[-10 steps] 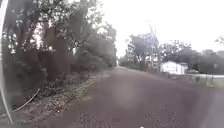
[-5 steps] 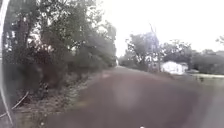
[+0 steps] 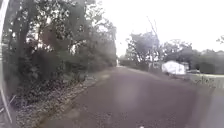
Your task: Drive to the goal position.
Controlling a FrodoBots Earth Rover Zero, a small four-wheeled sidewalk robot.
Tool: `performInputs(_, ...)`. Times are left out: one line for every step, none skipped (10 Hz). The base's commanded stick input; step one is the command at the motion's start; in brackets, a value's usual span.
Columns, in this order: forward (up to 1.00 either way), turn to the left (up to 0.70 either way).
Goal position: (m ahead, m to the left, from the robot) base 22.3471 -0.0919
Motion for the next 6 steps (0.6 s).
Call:
performInputs(0.7,0.01)
performInputs(0.7,0.01)
performInputs(0.7,0.01)
performInputs(0.7,0.01)
performInputs(0.7,-0.01)
performInputs(0.7,-0.04)
